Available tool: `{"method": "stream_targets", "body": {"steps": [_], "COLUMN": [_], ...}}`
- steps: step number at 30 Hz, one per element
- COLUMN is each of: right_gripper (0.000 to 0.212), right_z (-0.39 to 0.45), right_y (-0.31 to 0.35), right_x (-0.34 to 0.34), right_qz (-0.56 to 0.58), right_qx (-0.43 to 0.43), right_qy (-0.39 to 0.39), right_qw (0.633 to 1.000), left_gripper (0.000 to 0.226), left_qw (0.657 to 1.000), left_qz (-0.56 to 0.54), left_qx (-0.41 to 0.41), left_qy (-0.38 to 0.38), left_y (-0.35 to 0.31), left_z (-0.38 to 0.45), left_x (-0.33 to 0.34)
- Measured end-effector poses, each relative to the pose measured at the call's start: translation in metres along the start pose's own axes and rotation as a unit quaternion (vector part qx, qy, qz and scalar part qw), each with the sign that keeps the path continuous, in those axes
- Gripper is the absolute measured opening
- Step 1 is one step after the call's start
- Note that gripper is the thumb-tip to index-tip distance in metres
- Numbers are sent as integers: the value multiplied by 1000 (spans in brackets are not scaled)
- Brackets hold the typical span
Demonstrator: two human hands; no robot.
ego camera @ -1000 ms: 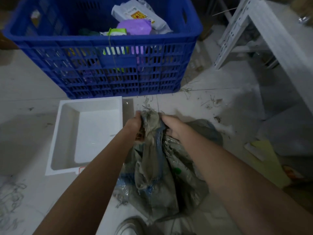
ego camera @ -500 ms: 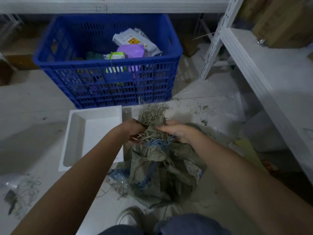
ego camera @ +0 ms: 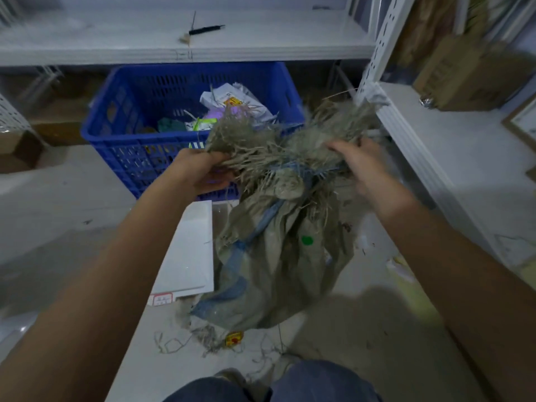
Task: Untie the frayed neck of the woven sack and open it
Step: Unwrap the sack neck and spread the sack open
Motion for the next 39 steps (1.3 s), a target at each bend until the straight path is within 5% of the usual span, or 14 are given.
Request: {"method": "stream_targets", "body": {"steps": [5,8,13,15,17,20,22,24,26,28,30,34,37,39], "right_gripper": [55,60,46,32,58,99,102,102,112,115,93,27,18,22], "right_z": [7,11,9,7,12,7,-7,-22,-35,-43,-46,-30,-5,9], "right_y": [-26,-56,-121,-137,-142,-118,-93,-92,-121,-165,-202,-220,-191,-170], "right_x": [-36,-58,-86,-89,-90,-72,-43,-11,11,19,16,-1,-22,-40], "right_qz": [141,97,-25,-111,-300,-496,-484,-401,-480,-556,-544,-287,-101,-5], "right_qx": [-18,-28,89,145,136,-53,-144,-79,-47,-30,-33,40,140,234], "right_qy": [-129,-181,-103,-41,-30,-91,23,213,326,356,315,220,166,135], "right_qw": [981,978,990,982,944,862,863,887,813,751,777,932,971,963], "left_gripper": [18,15,18,15,12,21,24,27,27,18,27,33,36,41], "left_qw": [996,989,981,975,977,984,987,990,990,989,987,982,972,961], "left_qz": [-81,-133,-134,-164,-162,-125,-100,-64,-31,16,45,112,171,222], "left_qx": [-8,-48,-121,-139,-136,-130,-126,-123,-135,-140,-141,-131,-130,-138], "left_qy": [-33,-47,-72,-57,-27,9,18,16,-16,-47,-64,-83,-97,-86], "left_y": [29,58,104,114,114,101,91,81,77,75,77,86,94,98], "left_z": [13,23,22,21,22,21,19,16,15,14,13,15,22,26], "left_x": [-19,-29,-28,-27,-24,-12,-3,5,12,19,20,6,-10,-19]}}
Point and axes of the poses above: each hand's wrist, its own z-axis towards the middle knuckle, its own x-axis out of the palm, y = z × x, the point moved 1 cm from there along z, towards the middle knuckle, and after that the axes turned 11 degrees about z, right-handed, at the moved point
